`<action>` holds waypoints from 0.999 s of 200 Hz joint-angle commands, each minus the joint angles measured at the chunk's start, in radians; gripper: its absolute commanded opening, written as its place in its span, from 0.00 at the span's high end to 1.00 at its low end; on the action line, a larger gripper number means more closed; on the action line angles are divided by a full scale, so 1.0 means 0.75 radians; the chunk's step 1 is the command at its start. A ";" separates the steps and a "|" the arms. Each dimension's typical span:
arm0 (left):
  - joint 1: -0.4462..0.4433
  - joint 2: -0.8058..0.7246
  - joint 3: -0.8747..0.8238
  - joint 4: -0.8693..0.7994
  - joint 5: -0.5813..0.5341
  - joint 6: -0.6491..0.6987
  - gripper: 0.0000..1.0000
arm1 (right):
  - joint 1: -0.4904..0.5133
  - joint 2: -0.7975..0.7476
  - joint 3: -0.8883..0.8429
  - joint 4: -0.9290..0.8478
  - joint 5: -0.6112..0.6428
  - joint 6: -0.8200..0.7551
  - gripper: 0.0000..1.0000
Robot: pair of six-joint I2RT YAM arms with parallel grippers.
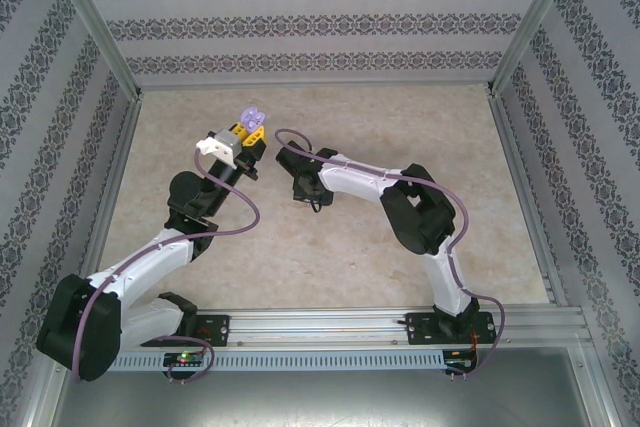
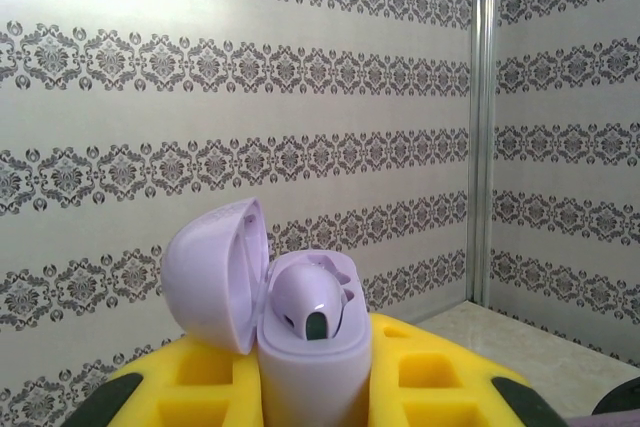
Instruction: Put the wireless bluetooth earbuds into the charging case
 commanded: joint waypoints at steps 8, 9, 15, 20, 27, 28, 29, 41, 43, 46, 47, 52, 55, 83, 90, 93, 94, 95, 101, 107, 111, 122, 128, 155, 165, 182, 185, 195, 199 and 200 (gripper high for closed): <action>0.019 -0.024 -0.014 0.092 -0.009 -0.032 1.00 | 0.020 0.052 0.052 -0.059 0.051 0.018 0.55; 0.019 -0.024 -0.014 0.092 -0.010 -0.032 1.00 | 0.020 0.054 0.053 -0.060 0.050 0.018 0.55; 0.021 -0.024 -0.014 0.092 -0.011 -0.032 1.00 | 0.020 0.058 0.059 -0.061 0.049 0.019 0.55; 0.021 -0.024 -0.014 0.092 -0.013 -0.032 1.00 | 0.023 0.063 0.061 -0.061 0.049 0.017 0.55; 0.023 -0.024 -0.015 0.094 -0.011 -0.032 1.00 | 0.022 0.068 0.067 -0.062 0.049 0.017 0.56; 0.022 -0.024 -0.015 0.094 -0.012 -0.034 1.00 | 0.022 0.069 0.068 -0.064 0.050 0.017 0.56; 0.023 -0.024 -0.015 0.094 -0.012 -0.034 1.00 | 0.022 0.070 0.068 -0.064 0.049 0.017 0.56; 0.024 -0.025 -0.017 0.096 -0.010 -0.034 1.00 | 0.025 0.077 0.076 -0.068 0.048 0.018 0.56; 0.025 -0.024 -0.017 0.096 -0.010 -0.035 1.00 | 0.025 0.079 0.078 -0.070 0.048 0.018 0.56; 0.026 -0.024 -0.016 0.096 -0.010 -0.036 1.00 | 0.025 0.078 0.078 -0.069 0.047 0.017 0.57; 0.026 -0.024 -0.016 0.096 -0.010 -0.036 1.00 | 0.025 0.079 0.079 -0.069 0.047 0.017 0.57; 0.026 -0.024 -0.016 0.096 -0.013 -0.036 1.00 | 0.026 0.080 0.080 -0.071 0.047 0.017 0.57; 0.027 -0.024 -0.018 0.096 -0.012 -0.036 1.00 | 0.027 0.080 0.081 -0.071 0.047 0.017 0.57; 0.030 -0.023 -0.018 0.098 -0.013 -0.042 1.00 | 0.031 0.084 0.090 -0.074 0.044 0.018 0.59; 0.031 -0.022 -0.017 0.099 -0.013 -0.042 1.00 | 0.033 0.085 0.092 -0.074 0.044 0.017 0.59; 0.030 -0.022 -0.020 0.099 -0.012 -0.042 1.00 | 0.036 0.086 0.094 -0.073 0.044 0.016 0.59; 0.029 -0.022 -0.021 0.100 -0.012 -0.042 1.00 | 0.035 0.086 0.094 -0.074 0.044 0.016 0.59; 0.029 -0.022 -0.021 0.100 -0.012 -0.043 1.00 | 0.036 0.086 0.094 -0.075 0.045 0.016 0.59; 0.031 -0.022 -0.021 0.100 -0.013 -0.044 1.00 | 0.036 0.087 0.098 -0.077 0.047 0.014 0.60; 0.033 -0.022 -0.021 0.100 -0.013 -0.044 1.00 | 0.038 0.090 0.100 -0.082 0.049 0.015 0.60; 0.033 -0.023 -0.021 0.100 -0.013 -0.044 1.00 | 0.039 0.091 0.101 -0.081 0.050 0.013 0.60; 0.031 -0.022 -0.021 0.100 -0.012 -0.047 1.00 | 0.041 0.094 0.103 -0.083 0.052 0.016 0.60; 0.032 -0.023 -0.022 0.101 -0.012 -0.048 1.00 | 0.041 0.100 0.104 -0.085 0.051 0.017 0.60; 0.034 -0.024 -0.024 0.102 -0.013 -0.048 1.00 | 0.041 0.113 0.115 -0.096 0.051 0.011 0.62; 0.034 -0.025 -0.025 0.101 -0.012 -0.048 1.00 | 0.041 0.118 0.115 -0.095 0.051 0.011 0.63; 0.037 -0.026 -0.027 0.102 -0.013 -0.048 1.00 | 0.041 0.119 0.115 -0.096 0.049 0.009 0.64; 0.037 -0.026 -0.027 0.102 -0.014 -0.048 1.00 | 0.041 0.120 0.115 -0.096 0.050 0.009 0.65; 0.037 -0.026 -0.026 0.102 -0.013 -0.048 1.00 | 0.042 0.120 0.113 -0.095 0.050 0.009 0.65; 0.037 -0.026 -0.026 0.102 -0.014 -0.048 1.00 | 0.043 0.120 0.113 -0.096 0.049 0.009 0.66; 0.037 -0.028 -0.027 0.102 -0.012 -0.048 1.00 | 0.042 0.121 0.113 -0.096 0.049 0.010 0.66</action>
